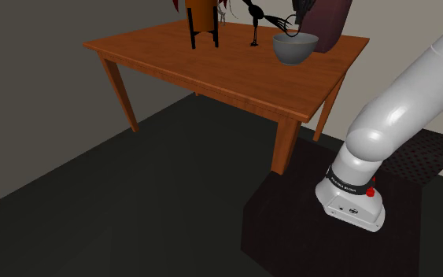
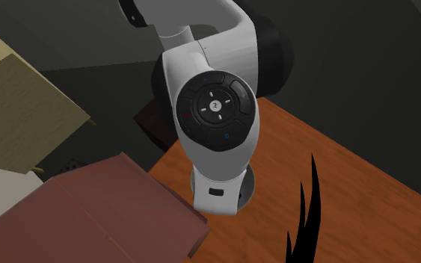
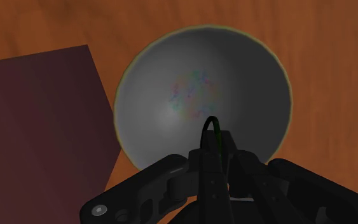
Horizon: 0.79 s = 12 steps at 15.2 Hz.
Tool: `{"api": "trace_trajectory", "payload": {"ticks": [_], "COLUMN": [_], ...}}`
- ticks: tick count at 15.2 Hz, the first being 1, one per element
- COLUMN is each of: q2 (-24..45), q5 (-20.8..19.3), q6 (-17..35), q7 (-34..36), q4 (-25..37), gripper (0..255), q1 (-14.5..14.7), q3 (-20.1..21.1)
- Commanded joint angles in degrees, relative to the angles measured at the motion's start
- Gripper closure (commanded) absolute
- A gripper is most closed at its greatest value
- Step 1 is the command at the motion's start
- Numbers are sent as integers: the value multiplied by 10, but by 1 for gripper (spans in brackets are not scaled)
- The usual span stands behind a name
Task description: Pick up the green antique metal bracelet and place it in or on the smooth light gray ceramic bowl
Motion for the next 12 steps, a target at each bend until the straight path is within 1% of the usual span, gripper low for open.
{"api": "trace_trajectory", "payload": {"ticks": [1, 3, 4, 9, 12], "q2": [0, 0, 0, 0, 29], "q5": [0, 0, 0, 0, 11], "q6": [0, 0, 0, 0, -61], "q7": [0, 0, 0, 0, -10], "q4": [0, 0, 0, 0, 87], "gripper": [255, 255, 0, 0, 0], "q1": [0, 0, 0, 0, 2], "q3": [0, 0, 0, 0, -8]}}
